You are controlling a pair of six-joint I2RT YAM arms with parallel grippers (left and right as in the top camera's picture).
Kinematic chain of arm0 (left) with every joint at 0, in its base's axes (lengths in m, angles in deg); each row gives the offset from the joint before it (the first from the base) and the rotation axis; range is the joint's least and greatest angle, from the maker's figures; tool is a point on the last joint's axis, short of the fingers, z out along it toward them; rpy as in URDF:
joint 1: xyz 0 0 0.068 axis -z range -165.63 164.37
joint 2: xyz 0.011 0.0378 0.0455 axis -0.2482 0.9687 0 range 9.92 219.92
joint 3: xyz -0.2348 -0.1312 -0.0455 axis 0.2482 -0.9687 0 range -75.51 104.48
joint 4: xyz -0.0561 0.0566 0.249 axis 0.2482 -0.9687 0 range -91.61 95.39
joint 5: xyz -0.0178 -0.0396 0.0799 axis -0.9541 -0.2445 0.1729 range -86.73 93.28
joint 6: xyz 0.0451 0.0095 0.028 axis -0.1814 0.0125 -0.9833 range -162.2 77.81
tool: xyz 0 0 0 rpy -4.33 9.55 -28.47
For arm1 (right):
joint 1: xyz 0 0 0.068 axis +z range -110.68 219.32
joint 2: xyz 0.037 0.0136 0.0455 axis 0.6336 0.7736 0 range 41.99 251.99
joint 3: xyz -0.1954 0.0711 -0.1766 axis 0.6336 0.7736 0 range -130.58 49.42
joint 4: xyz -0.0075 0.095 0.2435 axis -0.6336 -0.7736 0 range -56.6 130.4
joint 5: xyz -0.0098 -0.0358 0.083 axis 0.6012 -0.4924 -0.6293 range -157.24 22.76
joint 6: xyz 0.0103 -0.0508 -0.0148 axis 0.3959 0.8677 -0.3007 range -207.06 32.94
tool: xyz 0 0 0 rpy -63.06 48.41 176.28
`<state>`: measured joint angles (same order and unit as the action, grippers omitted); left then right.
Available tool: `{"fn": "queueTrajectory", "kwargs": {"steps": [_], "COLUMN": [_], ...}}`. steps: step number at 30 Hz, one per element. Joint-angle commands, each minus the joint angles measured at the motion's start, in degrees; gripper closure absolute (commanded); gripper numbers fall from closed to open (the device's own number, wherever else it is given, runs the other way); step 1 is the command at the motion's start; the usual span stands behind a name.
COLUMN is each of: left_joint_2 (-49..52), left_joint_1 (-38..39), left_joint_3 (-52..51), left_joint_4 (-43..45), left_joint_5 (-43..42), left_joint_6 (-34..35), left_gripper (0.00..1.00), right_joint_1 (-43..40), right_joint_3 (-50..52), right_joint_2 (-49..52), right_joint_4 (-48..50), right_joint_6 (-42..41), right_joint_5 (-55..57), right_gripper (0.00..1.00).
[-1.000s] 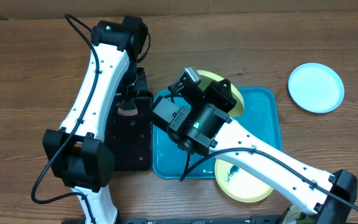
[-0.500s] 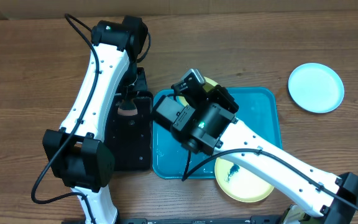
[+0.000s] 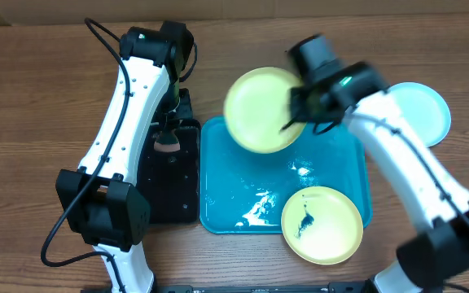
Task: Clean dirty plates on tray and stack at the side
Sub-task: 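Lift the yellow plate with the right gripper and carry it rightward, then lower the yellow plate onto the white plate and release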
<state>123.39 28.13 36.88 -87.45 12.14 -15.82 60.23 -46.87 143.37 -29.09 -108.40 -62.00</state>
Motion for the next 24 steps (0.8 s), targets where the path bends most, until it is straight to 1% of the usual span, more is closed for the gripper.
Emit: {"fn": "queueTrajectory", "kwargs": {"steps": [1, 4, 8, 14, 20, 24], "left_joint_2": [-1.99, -1.99, -1.99, -1.99, -1.99, -1.99], "left_joint_1": [-0.35, -0.35, -0.35, -0.35, -0.35, -0.35], "left_joint_3": [0.57, 0.57, 0.57, 0.57, 0.57, 0.57], "left_joint_4": [-0.09, -0.11, -0.11, -0.15, -0.33, -0.28], "left_joint_5": [0.74, 0.76, 0.76, 0.76, 0.72, 0.74], "left_joint_6": [-1.14, -1.14, -1.16, -1.14, -1.11, -1.11], "left_gripper": [0.96, 0.96, 0.96, 0.96, 0.96, 0.96], "right_joint_1": [-9.31, -18.56, -30.67, -44.92, -53.88, -56.78], "right_joint_3": [0.68, 0.68, 0.68, 0.68, 0.68, 0.68], "right_joint_2": [3.54, 6.97, 12.37, 18.78, 21.33, 21.33], "right_joint_4": [0.48, 1.55, 3.28, 4.07, 6.12, 7.63], "right_joint_6": [-1.18, -0.72, 1.92, 2.05, 2.03, 1.81], "right_joint_5": [-10.03, -14.97, -22.53, -25.49, -25.94, -25.94], "right_gripper": [0.96, 0.96, 0.96, 0.96, 0.96, 0.96]}}
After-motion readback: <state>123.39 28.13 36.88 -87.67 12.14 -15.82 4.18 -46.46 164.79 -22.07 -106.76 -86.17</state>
